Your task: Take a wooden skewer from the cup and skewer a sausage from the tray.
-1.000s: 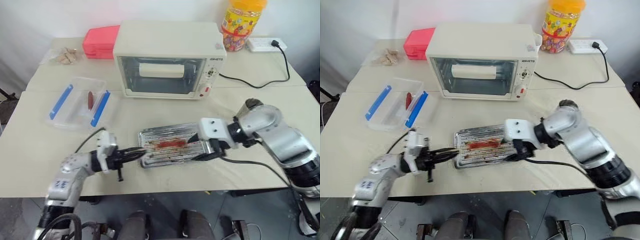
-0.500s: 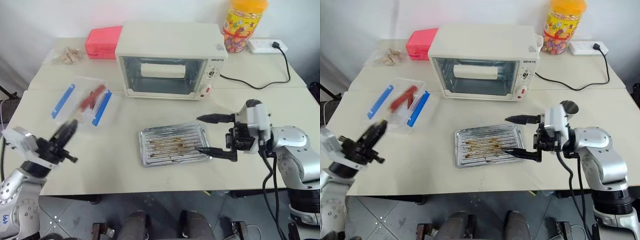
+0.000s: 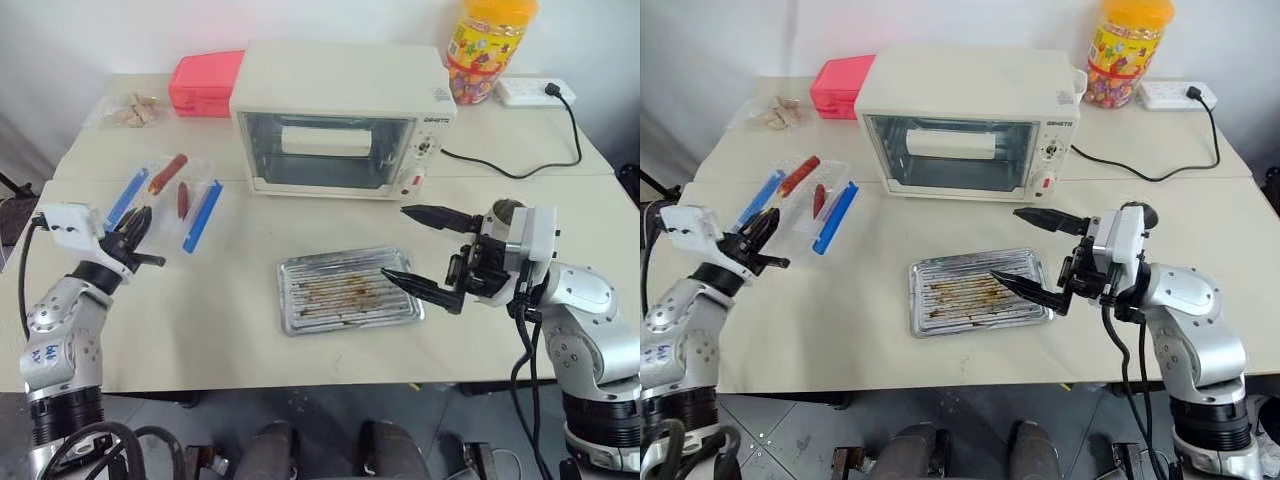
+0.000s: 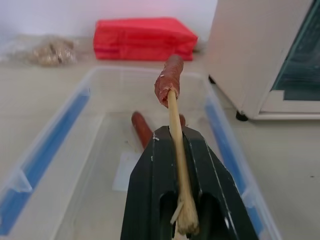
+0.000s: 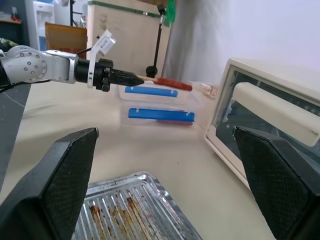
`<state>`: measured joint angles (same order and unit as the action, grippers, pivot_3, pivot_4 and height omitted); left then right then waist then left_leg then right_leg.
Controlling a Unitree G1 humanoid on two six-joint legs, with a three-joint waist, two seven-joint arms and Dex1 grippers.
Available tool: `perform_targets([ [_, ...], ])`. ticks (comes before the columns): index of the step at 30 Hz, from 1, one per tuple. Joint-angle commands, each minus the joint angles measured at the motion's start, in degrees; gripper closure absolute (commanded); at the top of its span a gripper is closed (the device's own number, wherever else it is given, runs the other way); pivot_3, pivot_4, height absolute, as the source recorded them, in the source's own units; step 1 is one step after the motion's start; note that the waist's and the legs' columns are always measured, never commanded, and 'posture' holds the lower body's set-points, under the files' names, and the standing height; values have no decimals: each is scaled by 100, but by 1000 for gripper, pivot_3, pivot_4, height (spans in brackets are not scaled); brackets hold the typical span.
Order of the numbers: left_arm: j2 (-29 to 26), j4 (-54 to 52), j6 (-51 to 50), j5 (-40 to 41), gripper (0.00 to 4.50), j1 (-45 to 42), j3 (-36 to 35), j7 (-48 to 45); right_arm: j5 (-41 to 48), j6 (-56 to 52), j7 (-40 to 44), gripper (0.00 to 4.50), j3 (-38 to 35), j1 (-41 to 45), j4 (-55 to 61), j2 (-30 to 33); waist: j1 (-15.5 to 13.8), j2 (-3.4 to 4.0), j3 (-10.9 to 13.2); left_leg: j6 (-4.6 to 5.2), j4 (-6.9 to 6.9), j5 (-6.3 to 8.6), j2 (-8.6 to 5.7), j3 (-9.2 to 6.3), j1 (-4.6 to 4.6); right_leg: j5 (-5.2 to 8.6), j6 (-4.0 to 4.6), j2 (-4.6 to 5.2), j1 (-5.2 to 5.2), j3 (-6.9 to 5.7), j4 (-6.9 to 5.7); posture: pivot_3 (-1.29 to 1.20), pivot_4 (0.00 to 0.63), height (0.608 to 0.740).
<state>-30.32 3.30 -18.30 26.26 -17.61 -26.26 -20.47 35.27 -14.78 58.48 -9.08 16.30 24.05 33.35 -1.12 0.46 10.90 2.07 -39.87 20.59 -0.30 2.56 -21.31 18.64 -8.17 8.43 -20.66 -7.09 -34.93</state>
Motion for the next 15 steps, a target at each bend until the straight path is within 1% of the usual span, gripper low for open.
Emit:
perform_targets([
  [1, -139, 94, 171, -303, 4500, -166, -45, 288, 90, 81, -100, 17, -111, -86, 368, 104, -6, 0, 0, 0, 0, 0, 0, 2, 0, 0, 0, 0, 0, 0, 1, 0, 150, 740],
  [2, -101, 98, 178, -236, 4500, -194, -63, 234, 95, 74, -139, 17, -118, -102, 391, 98, -13, -1, 0, 0, 0, 0, -2, 3, 1, 0, 0, 1, 0, 1, -1, 0, 150, 740],
  [4, -64, 51, 141, -105, 3940, -205, 3, 21, 87, 82, -168, 0, -123, -163, 413, 109, -14, -1, 0, 0, -2, 0, -3, 3, 1, 0, 0, 4, 0, 1, -1, 0, 150, 740],
  [6, -90, 35, 177, -128, 3525, -191, 98, -126, 71, 97, -170, 0, -110, -223, 429, 125, -22, -1, -1, 0, -1, 0, -3, 3, 1, 0, 0, 4, 0, 1, -1, 0, 150, 740],
  [10, -173, -41, 252, -239, 2291, -87, 68, -176, 104, 69, -163, 0, -97, -276, 461, 161, -21, -1, -1, 0, -4, 0, -4, 2, 0, 0, 0, 5, 2, 1, -1, 0, 150, 740],
  [14, -374, -431, 790, -88, 1127, 114, -37, -788, 131, 95, -65, 0, -174, -348, 424, 293, -13, -1, 0, 0, -1, 0, -2, 2, 0, 0, 0, 4, -1, 0, -1, 0, 150, 740],
  [15, -579, -649, 766, 103, 813, 198, -42, -1213, 166, 87, -3, 0, -272, -416, 387, 393, -13, -1, 0, 0, 0, 0, -1, 2, 0, 0, 0, 4, -1, -1, 0, 0, 150, 740],
])
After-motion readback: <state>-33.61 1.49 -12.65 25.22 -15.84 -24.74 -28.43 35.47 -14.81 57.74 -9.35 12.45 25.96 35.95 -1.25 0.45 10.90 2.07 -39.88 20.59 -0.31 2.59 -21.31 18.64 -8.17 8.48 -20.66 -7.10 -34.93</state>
